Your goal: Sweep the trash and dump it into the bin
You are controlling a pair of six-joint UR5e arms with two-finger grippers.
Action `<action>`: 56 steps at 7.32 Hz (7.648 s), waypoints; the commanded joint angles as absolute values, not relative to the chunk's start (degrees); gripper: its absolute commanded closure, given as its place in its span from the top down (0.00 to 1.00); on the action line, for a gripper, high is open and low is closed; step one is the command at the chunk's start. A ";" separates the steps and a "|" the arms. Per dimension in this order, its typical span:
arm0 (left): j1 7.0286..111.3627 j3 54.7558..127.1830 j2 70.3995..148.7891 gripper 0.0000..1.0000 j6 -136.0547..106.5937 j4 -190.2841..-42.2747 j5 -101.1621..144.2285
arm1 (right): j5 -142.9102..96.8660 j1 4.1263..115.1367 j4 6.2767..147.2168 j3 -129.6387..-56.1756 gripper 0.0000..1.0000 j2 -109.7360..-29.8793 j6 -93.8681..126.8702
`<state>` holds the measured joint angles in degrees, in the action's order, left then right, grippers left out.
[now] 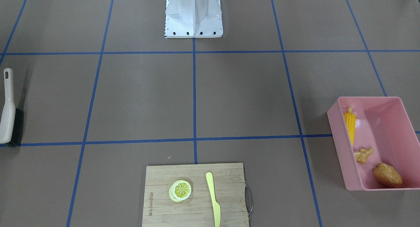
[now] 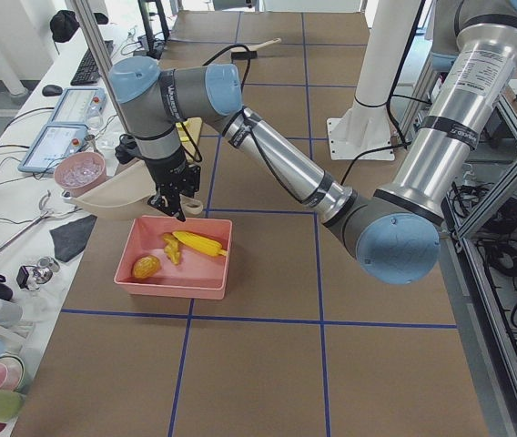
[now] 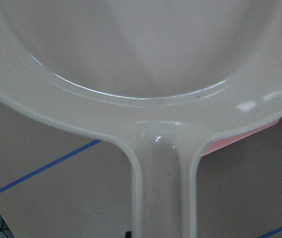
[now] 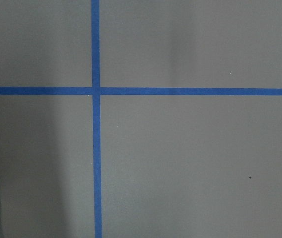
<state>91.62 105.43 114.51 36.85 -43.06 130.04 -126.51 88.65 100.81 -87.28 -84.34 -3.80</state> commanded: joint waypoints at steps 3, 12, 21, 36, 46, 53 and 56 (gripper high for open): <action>82.37 119.15 110.58 0.00 22.79 -40.08 132.80 | -126.91 88.68 100.81 -87.36 1.00 -84.38 -3.87; 59.35 126.39 95.90 0.00 12.57 -70.27 135.70 | -128.06 88.15 90.62 -88.07 1.00 -87.01 -4.48; 36.48 123.59 96.67 0.00 23.71 -81.39 117.78 | -129.11 88.51 90.79 -90.00 1.00 -88.68 -3.96; 44.11 102.74 109.07 0.21 34.80 -81.83 122.34 | -129.20 88.51 90.79 -89.38 1.00 -88.68 -3.95; 60.16 108.02 109.25 0.98 32.64 -74.18 129.36 | -129.11 88.51 90.79 -89.30 1.00 -88.68 -3.96; 89.62 99.52 107.93 0.98 15.29 -61.43 132.63 | -129.11 88.51 90.79 -89.30 1.00 -88.77 -3.96; 97.36 88.80 97.78 0.98 15.55 -77.26 132.71 | -129.11 88.51 90.79 -89.38 1.00 -88.68 -3.96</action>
<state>94.49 93.00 102.61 15.31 -68.92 132.63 -129.15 88.51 90.79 -89.34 -88.69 -3.95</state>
